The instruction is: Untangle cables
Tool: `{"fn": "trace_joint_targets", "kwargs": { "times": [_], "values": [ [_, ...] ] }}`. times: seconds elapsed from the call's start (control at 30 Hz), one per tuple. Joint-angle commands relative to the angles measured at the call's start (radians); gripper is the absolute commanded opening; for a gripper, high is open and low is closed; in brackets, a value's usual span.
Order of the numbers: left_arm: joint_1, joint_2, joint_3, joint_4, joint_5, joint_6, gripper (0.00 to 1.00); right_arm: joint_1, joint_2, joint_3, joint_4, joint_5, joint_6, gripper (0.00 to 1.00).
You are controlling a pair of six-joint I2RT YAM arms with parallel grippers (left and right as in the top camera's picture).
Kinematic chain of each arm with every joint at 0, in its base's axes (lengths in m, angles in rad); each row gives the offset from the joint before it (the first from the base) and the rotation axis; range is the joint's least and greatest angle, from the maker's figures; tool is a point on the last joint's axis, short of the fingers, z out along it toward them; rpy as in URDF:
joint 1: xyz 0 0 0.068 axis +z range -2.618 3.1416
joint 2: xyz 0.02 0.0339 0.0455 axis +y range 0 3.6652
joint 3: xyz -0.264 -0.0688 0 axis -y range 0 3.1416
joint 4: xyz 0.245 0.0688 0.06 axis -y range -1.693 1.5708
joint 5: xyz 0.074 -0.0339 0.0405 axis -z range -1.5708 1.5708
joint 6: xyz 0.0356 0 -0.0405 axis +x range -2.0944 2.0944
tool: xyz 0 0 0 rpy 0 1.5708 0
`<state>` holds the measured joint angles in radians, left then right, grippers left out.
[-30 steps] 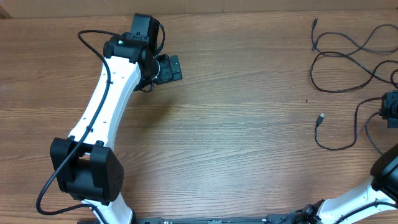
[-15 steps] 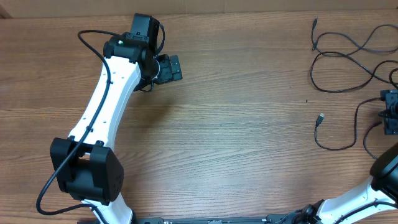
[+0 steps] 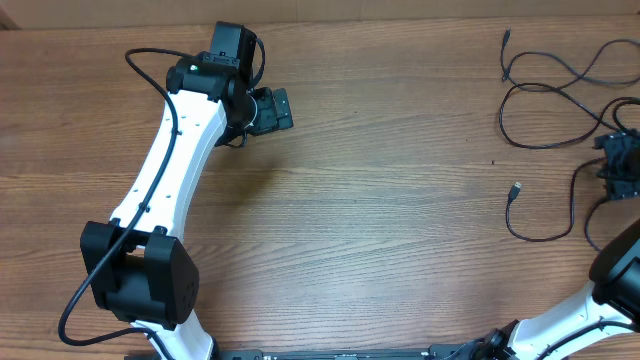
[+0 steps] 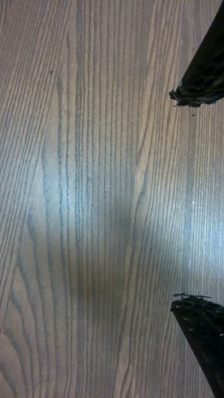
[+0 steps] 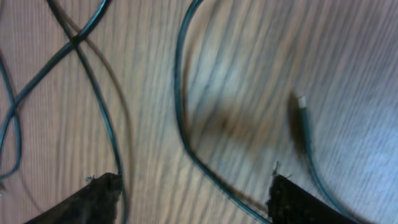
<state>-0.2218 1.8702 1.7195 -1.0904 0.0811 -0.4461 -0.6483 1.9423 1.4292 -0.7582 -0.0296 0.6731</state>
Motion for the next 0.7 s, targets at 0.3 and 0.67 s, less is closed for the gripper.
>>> {"fn": "trace_joint_targets", "kwargs": {
  "times": [0.3,0.67],
  "values": [
    [-0.001,-0.027,0.011,-0.005,-0.003,0.004,1.0,0.031,-0.001,-0.009,-0.142,-0.031,-0.077,0.36],
    [-0.001,-0.027,0.011,0.026,-0.003,0.004,1.0,0.064,-0.048,-0.009,-0.336,-0.308,-0.35,0.66]
  ]
}}
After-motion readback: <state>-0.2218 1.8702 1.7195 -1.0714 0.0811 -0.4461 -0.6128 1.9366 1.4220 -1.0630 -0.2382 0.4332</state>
